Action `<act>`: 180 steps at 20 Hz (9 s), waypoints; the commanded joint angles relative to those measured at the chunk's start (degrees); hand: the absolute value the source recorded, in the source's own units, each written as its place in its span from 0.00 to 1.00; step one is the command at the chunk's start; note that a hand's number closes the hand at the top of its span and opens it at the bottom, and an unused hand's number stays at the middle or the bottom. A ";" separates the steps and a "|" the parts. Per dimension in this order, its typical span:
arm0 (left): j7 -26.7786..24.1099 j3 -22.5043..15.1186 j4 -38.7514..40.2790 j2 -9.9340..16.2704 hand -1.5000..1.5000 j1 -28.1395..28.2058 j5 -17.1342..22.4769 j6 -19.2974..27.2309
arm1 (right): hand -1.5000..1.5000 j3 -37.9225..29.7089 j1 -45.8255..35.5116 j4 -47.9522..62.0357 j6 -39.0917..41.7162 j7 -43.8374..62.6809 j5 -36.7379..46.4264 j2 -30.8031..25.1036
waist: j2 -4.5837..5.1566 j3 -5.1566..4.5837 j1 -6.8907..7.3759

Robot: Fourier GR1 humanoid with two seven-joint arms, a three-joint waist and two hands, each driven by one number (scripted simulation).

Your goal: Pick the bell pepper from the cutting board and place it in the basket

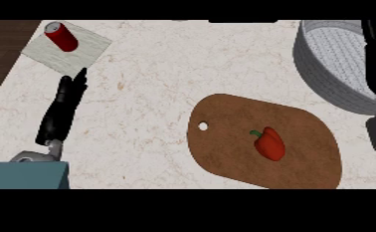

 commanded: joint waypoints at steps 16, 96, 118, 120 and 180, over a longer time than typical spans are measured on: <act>-3.66 7.19 -4.16 -3.46 0.50 0.41 4.93 1.61 | 0.00 15.19 8.31 2.62 -8.46 -2.27 29.47 3.38 | -0.57 -1.19 -1.45; -1.43 20.44 -1.99 -10.88 0.50 -3.29 -4.75 -9.71 | 0.00 9.39 19.98 2.01 28.92 9.18 68.83 17.50 | -0.16 -0.98 -0.76; 2.57 19.45 -10.57 -11.30 0.50 0.27 -5.95 -9.92 | 1.00 13.85 20.80 11.27 30.08 -0.25 75.10 18.35 | -0.22 -0.97 -0.48; 2.74 20.53 -7.08 -10.89 0.50 -3.40 -5.05 -10.26 | 1.00 11.95 19.77 12.35 30.52 -1.64 73.52 18.05 | -0.13 -0.97 -0.74; 1.03 19.00 -6.27 -13.44 0.50 -2.55 -7.45 -8.89 | 1.00 -14.34 -20.36 26.66 9.29 23.77 56.48 10.16 | 0.14 -0.96 -0.12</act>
